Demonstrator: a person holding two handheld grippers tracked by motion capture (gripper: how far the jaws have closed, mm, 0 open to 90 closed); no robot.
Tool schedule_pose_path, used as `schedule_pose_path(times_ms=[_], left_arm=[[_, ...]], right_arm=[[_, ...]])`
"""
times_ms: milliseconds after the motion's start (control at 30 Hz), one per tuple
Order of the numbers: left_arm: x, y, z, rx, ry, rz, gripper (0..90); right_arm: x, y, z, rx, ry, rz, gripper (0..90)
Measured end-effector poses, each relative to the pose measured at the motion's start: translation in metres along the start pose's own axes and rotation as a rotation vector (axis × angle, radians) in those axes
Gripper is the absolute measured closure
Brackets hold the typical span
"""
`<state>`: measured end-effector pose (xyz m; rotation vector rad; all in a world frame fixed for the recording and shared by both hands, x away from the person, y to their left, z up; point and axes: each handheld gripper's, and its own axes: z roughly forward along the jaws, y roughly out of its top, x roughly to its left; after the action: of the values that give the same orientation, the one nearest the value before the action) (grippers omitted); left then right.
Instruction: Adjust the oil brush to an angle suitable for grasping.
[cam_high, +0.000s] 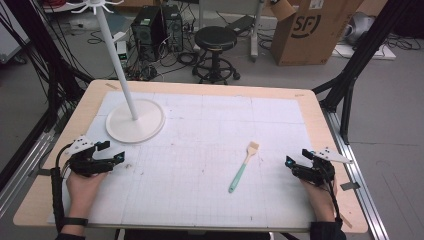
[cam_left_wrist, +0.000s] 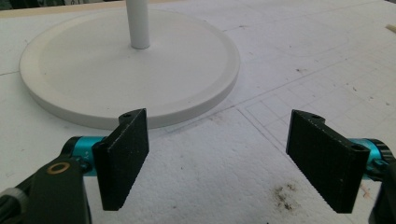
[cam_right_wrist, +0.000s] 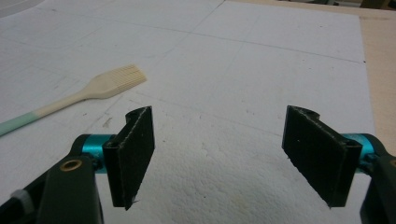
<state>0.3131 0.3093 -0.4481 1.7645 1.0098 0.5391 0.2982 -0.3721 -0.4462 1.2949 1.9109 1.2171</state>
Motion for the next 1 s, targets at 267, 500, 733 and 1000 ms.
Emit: schedule_pose_path(times_ms=[267, 500, 733, 1000], left_arm=[[0.0004, 0.0004, -0.0005, -0.006, 0.003, -0.007, 22.2], [-0.002, 0.003, -0.0043, -0.015, 0.003, -0.012, 22.3], [-0.0014, 0.0024, -0.0043, 0.002, 0.007, -0.013, 22.3], [-0.0015, -0.0002, -0.0006, 0.033, 0.003, -0.008, 24.5]], right_arm=[[-0.0003, 0.0, 0.0003, -0.001, 0.002, 0.004, 25.2], [-0.0011, 0.0001, 0.0005, 0.0, 0.002, 0.004, 25.4], [-0.0012, 0.0003, 0.0005, 0.001, 0.008, 0.012, 25.9], [0.0029, 0.0006, 0.0004, 0.0, 0.034, -0.047, 38.7]])
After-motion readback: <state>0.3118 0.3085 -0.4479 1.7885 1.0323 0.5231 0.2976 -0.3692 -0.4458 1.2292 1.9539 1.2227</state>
